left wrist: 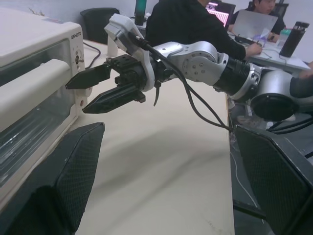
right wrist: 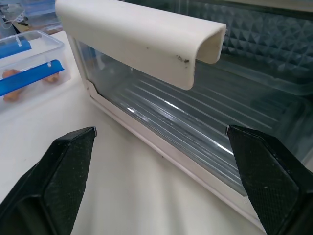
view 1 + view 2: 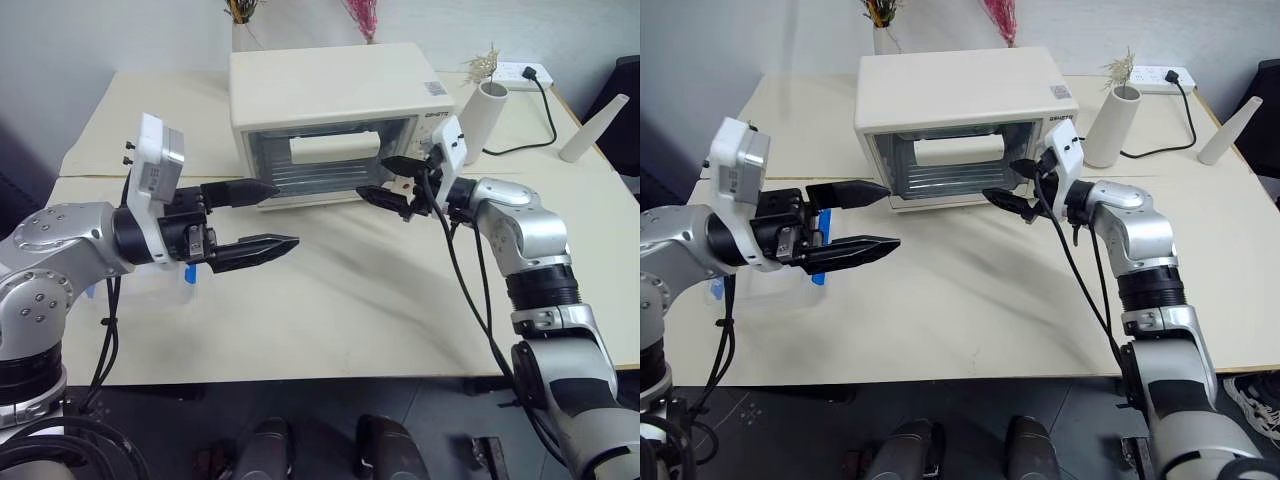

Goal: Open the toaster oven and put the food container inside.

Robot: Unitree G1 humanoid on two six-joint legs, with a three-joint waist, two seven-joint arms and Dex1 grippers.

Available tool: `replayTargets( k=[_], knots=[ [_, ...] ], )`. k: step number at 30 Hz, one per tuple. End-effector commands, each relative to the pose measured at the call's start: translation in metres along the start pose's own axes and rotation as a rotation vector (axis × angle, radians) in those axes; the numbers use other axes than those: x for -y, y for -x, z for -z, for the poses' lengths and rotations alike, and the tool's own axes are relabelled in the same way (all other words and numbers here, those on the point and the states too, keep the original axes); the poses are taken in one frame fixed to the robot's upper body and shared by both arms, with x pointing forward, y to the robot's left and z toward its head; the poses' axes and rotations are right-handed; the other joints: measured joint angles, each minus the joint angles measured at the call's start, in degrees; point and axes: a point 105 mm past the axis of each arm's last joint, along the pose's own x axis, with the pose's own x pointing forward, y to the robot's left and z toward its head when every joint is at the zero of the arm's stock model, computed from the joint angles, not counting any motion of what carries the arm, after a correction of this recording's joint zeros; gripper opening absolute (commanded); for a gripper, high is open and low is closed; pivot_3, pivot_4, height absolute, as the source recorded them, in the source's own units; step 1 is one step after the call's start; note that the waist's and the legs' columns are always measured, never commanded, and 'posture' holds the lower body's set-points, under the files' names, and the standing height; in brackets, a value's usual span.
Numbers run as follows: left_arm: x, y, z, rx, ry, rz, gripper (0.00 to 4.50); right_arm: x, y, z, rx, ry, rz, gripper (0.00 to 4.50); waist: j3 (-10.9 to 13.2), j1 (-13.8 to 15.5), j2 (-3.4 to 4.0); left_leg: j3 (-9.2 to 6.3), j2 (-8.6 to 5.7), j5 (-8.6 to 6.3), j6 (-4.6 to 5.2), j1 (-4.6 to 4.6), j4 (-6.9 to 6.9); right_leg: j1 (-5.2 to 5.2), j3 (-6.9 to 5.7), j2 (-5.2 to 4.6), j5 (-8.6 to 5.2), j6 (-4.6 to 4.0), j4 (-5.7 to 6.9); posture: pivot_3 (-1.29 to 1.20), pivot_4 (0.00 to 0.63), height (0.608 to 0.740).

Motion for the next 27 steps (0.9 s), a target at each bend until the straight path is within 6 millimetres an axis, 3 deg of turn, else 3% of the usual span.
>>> replayTargets(
  k=[1,8,17,21,27],
  knots=[
    [-0.002,0.008,-0.005,0.01,-0.051,-0.044,4.5,-0.007,-0.005,-0.028,0.088,0.058,-0.062,4.41,0.0,-0.1,0.0,-0.01,0.02,0.0,0.0,0.0,-0.02,-0.07,0.08,0.01,0.0,0.0,0.05,0.0,0.15,0.74],
    [-0.008,0.009,0.0,0.01,-0.054,-0.081,4.5,-0.035,-0.003,-0.034,0.124,0.08,-0.229,4.41,0.0,-0.1,0.01,0.01,0.03,0.0,-0.02,-0.06,-0.04,-0.37,0.39,0.04,0.0,0.0,0.22,0.0,0.15,0.74],
    [-0.022,0.01,-0.006,0.042,-0.082,-0.133,4.5,-0.057,0.008,-0.024,0.118,0.083,-0.302,4.41,0.0,-0.2,0.04,0.15,0.07,-0.01,-0.05,-0.05,-0.08,-0.53,0.55,0.09,0.0,0.0,0.34,0.0,0.15,0.74],
    [-0.04,0.013,-0.018,0.073,-0.117,-0.195,3.56,-0.062,0.011,-0.015,0.111,0.068,-0.295,4.5,0.0,-0.1,0.04,0.42,0.07,-0.02,-0.06,-0.06,-0.07,-0.54,0.57,0.1,0.0,0.0,0.35,0.0,0.15,0.74],
    [-0.09,0.011,-0.02,-0.016,-0.269,-0.37,1.77,-0.066,0.012,-0.008,0.11,0.053,-0.274,4.5,0.0,0.0,0.04,0.68,0.07,-0.02,-0.06,-0.05,-0.07,-0.56,0.58,0.14,0.0,0.0,0.37,0.0,0.15,0.74]
  ],
)
